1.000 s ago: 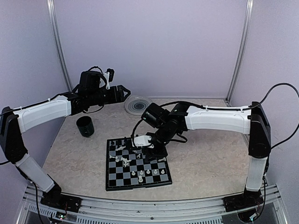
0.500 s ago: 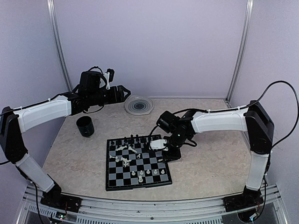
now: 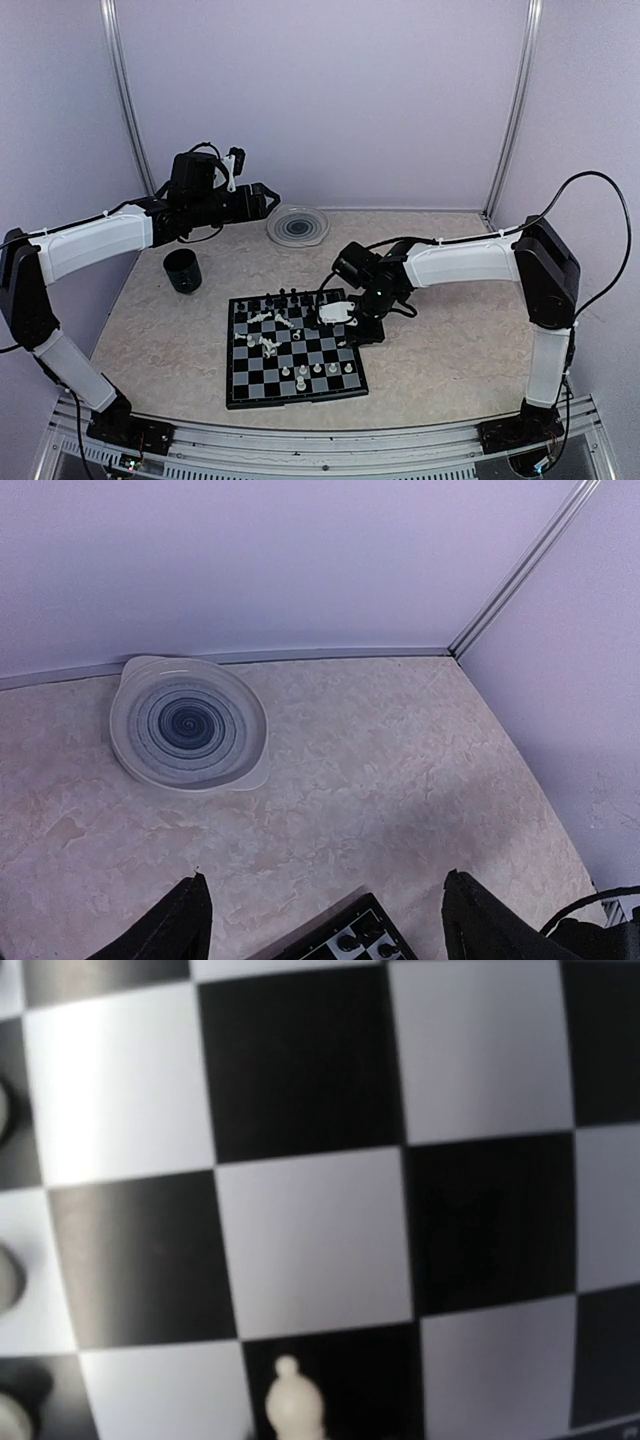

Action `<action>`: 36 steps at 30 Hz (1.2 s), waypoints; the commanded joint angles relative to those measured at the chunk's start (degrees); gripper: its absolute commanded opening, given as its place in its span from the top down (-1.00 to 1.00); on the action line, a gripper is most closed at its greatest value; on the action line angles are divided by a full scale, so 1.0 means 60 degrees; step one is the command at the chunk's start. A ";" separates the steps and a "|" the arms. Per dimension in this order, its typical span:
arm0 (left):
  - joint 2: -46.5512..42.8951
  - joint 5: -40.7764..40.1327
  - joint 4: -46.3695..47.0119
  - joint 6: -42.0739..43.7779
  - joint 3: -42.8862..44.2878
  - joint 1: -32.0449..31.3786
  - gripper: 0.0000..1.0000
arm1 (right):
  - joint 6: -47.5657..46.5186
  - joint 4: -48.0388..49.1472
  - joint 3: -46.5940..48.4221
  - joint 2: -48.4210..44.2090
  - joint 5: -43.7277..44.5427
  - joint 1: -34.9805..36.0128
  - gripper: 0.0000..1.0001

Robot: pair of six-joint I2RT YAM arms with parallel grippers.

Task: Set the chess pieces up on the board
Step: Pick up the bishop from the chessboard, then pass from the right arm to the left

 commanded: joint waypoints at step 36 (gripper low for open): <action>0.0749 0.3645 0.2563 -0.3334 -0.1459 -0.2721 -0.13 | 0.0991 0.4025 -0.2606 -0.4468 -0.3591 -0.1941 0.85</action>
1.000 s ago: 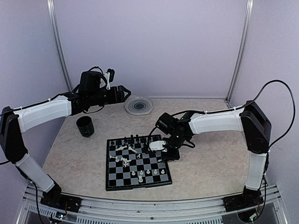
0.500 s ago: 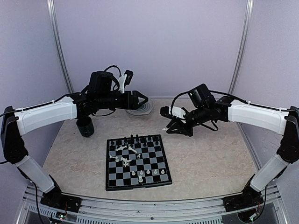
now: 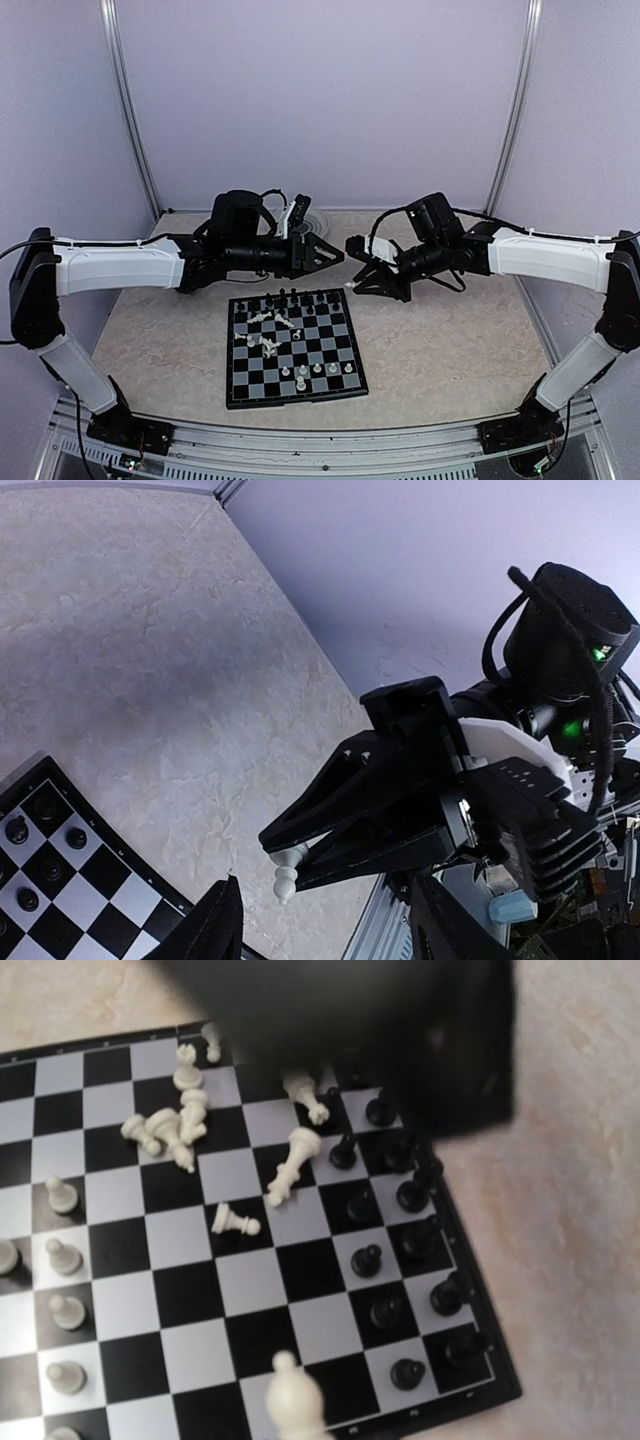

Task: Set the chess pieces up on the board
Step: Pass from the right arm to the left

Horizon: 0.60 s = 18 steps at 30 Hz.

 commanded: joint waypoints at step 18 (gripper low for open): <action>0.1258 0.0662 0.0405 -0.0665 0.0364 -0.0391 0.22 | 0.0211 0.0258 -0.0064 -0.0496 -0.0518 -0.0002 0.82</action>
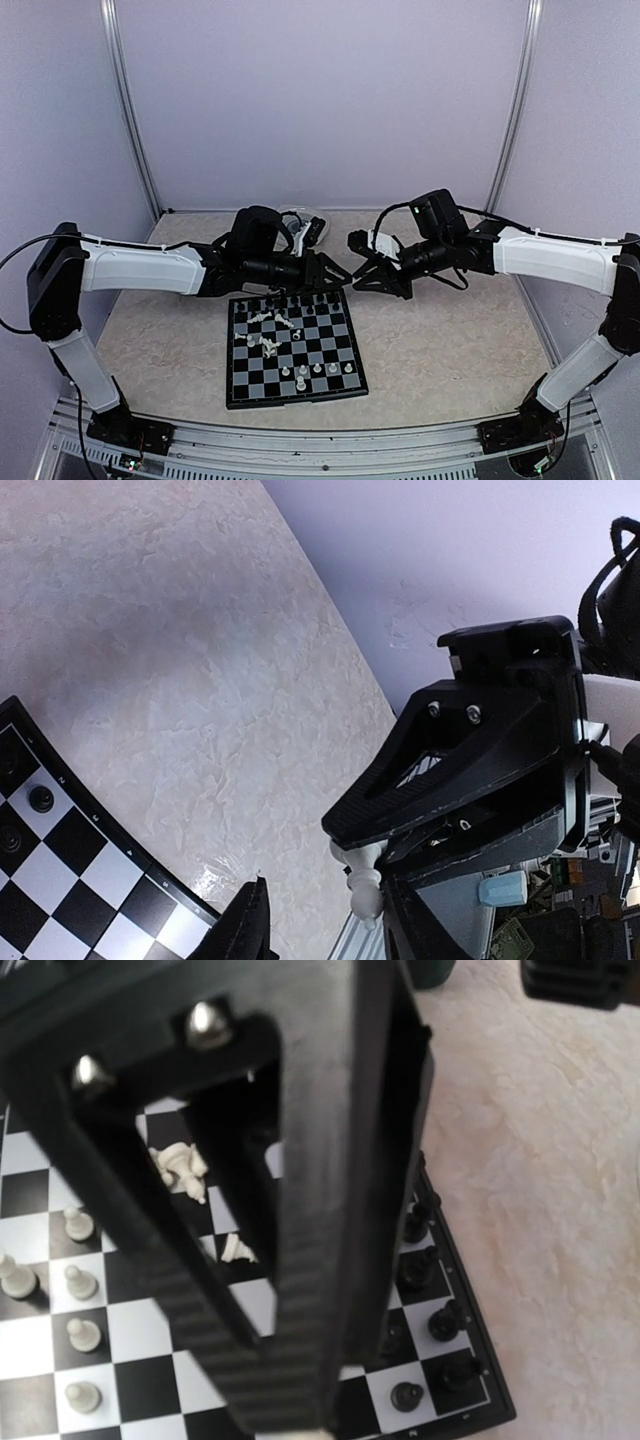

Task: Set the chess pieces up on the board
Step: Pass from the right arm to the left

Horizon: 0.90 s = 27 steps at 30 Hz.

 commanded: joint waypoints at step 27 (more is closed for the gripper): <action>-0.2197 -0.3926 -1.0573 0.3231 0.1948 -0.0650 0.88 | -0.0518 -0.0606 -0.0150 -0.0086 -0.0265 -0.0443 0.04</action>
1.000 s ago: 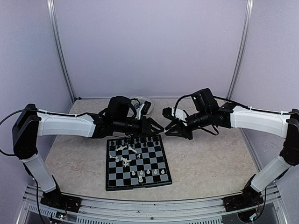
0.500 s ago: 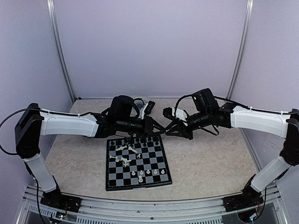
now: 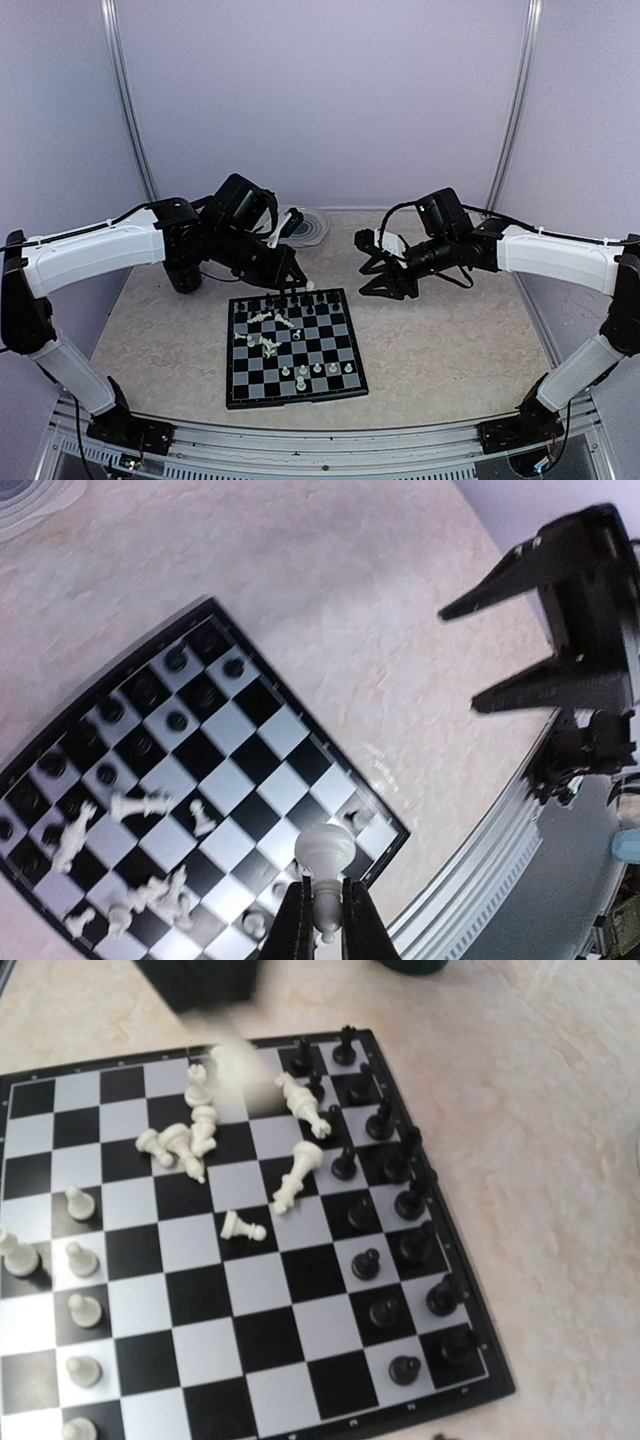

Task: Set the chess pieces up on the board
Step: Pass from the right arm to the left, then place the bishop on c1.

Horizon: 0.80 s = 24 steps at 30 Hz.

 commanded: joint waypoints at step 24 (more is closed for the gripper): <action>-0.0283 -0.1879 -0.1465 -0.1293 -0.3316 -0.2819 0.90 | -0.0615 -0.0400 -0.0217 0.0759 0.0277 -0.0097 0.01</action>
